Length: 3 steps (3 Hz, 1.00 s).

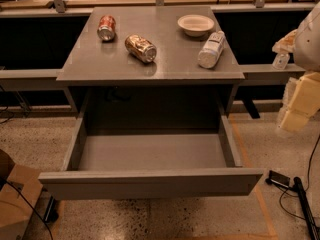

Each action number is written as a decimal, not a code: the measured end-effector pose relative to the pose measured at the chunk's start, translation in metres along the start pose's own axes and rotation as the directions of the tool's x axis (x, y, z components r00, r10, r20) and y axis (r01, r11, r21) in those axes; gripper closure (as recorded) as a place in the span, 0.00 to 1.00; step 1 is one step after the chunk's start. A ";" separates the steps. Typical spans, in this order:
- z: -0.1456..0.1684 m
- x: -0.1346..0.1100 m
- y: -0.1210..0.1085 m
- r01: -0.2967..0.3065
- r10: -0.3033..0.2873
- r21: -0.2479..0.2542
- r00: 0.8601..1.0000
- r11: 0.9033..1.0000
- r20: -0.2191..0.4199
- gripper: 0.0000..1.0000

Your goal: Close top drawer

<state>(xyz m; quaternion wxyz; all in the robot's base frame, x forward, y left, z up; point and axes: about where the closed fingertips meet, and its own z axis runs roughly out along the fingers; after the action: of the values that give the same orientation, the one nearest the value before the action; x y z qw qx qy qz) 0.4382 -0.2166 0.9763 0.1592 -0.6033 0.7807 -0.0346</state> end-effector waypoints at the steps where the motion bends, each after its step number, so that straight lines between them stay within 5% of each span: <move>1: 0.000 0.000 0.000 0.000 0.000 0.000 1.000 1.000 0.000 0.00; 3: 0.005 0.004 0.008 -0.010 0.010 -0.010 1.000 1.000 0.007 0.38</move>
Offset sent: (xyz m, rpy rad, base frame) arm 0.0000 0.0000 0.0000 0.0000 0.0000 0.0000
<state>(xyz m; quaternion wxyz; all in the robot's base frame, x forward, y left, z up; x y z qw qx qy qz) 0.4307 -0.2179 0.9688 0.1591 -0.6002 0.7834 -0.0275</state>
